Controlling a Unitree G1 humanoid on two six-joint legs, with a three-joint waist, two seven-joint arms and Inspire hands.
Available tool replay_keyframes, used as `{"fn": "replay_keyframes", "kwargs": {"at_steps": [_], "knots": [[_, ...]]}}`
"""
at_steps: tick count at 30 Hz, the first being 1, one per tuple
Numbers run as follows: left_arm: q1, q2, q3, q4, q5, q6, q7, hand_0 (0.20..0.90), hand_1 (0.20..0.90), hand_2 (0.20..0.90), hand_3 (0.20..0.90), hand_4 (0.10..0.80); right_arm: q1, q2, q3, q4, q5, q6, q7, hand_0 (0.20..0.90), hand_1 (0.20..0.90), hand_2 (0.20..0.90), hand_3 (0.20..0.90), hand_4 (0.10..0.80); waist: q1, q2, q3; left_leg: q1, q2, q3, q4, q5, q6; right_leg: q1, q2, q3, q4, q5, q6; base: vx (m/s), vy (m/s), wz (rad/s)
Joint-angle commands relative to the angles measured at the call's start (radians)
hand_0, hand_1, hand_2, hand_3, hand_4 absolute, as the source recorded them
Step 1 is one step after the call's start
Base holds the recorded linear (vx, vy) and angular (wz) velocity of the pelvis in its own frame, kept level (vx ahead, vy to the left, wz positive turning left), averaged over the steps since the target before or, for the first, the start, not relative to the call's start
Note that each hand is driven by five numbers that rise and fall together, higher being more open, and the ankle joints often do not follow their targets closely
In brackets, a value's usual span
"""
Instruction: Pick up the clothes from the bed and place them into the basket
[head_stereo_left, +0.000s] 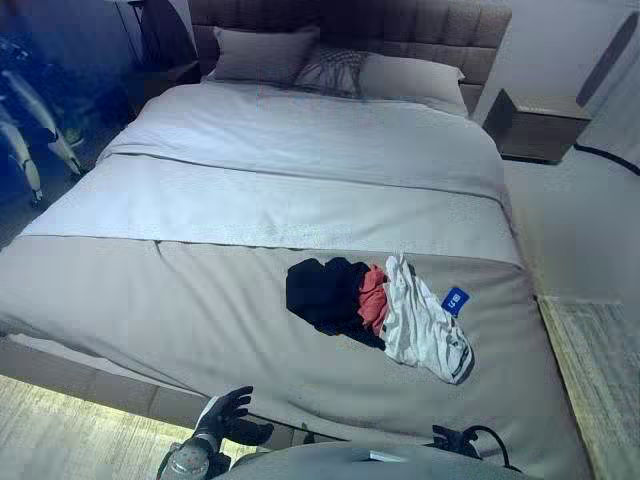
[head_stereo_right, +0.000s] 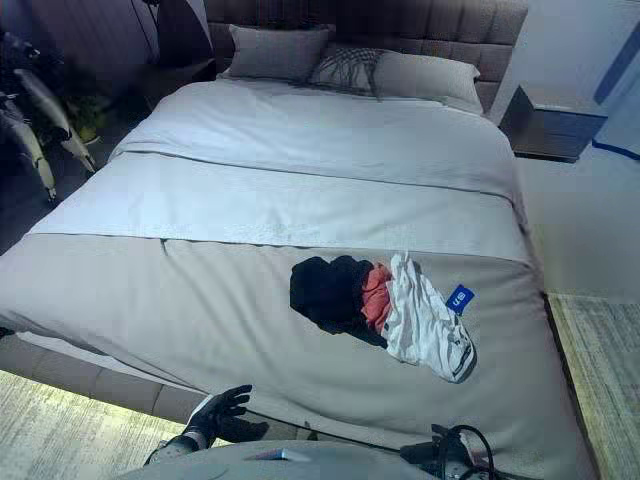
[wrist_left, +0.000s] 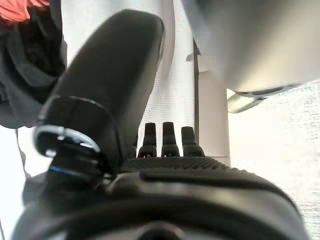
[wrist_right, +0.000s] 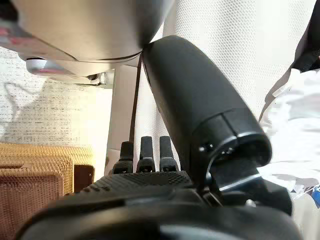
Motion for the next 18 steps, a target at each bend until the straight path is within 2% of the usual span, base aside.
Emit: {"fn": "replay_keyframes", "kwargs": {"at_steps": [1,7,11,18], "knots": [[-0.063,-0.028,-0.018,0.010,-0.019,-0.053,-0.026,0.900,0.900,0.900,0.900,0.800,-0.054,-0.025,0.008,0.026,-0.023,-0.045,-0.013,0.900,0.900,0.900,0.900,0.800,0.000,0.038,-0.004,0.018,-0.026,-0.068,0.007,-0.100,0.037,-0.032,-0.003,-0.054,0.058,0.015,0.036,0.000,0.000,0.00],[-0.062,-0.030,-0.008,0.022,-0.015,0.004,-0.016,0.900,0.900,0.900,0.900,0.800,-0.052,-0.021,0.000,0.026,0.009,-0.048,-0.032,0.900,0.900,0.900,0.900,0.800,0.003,0.037,-0.004,0.019,-0.026,-0.067,0.007,-0.099,0.037,-0.030,-0.005,-0.061,0.054,0.020,0.037,0.006,-0.003,0.00],[-0.056,-0.030,0.002,0.030,-0.020,0.002,0.003,0.900,0.900,0.900,0.900,0.800,-0.051,-0.033,-0.006,0.016,-0.065,-0.084,-0.092,0.900,0.900,0.900,0.900,0.800,0.004,0.036,-0.007,0.020,-0.026,-0.063,0.007,-0.102,0.036,-0.025,-0.010,-0.070,0.048,0.024,0.041,0.031,-0.014,0.00],[-0.039,0.008,0.001,0.019,0.005,-0.004,0.011,0.900,0.900,0.900,0.900,0.800,-0.075,-0.095,-0.025,0.002,-0.088,-0.058,-0.181,0.900,0.900,0.900,0.900,0.800,0.029,0.022,0.007,0.005,-0.026,-0.066,0.007,-0.100,0.035,-0.034,-0.018,-0.088,0.042,0.038,0.053,0.045,-0.074,0.00]]}}
